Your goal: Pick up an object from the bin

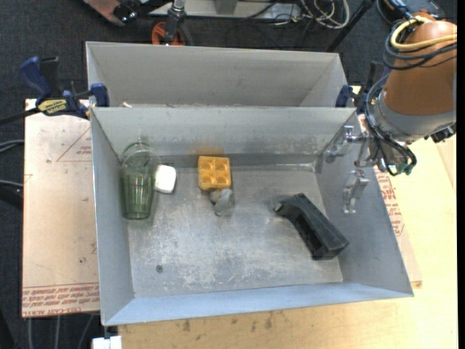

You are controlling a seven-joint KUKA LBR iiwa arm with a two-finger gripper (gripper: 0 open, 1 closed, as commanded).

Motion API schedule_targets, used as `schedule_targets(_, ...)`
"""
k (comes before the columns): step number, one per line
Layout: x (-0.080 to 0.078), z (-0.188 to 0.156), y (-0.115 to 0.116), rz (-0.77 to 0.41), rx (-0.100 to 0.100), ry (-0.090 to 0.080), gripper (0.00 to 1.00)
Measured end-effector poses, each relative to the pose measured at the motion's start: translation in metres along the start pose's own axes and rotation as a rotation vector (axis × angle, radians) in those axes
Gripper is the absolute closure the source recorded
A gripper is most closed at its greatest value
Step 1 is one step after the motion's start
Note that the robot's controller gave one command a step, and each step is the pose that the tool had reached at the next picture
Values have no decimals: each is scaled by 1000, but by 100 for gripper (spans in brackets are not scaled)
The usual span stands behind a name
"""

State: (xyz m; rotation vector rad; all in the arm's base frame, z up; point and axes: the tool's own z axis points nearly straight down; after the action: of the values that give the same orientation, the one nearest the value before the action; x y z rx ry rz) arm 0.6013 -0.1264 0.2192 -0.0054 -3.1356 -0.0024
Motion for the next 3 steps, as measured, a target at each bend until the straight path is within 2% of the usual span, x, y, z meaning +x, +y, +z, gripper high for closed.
schedule_targets(1,-1,-5,0,-2,1,-8,0)
schedule_targets(2,18,47,-8,11,2,-13,0)
schedule_targets(3,38,99,-10,45,1,-10,0)
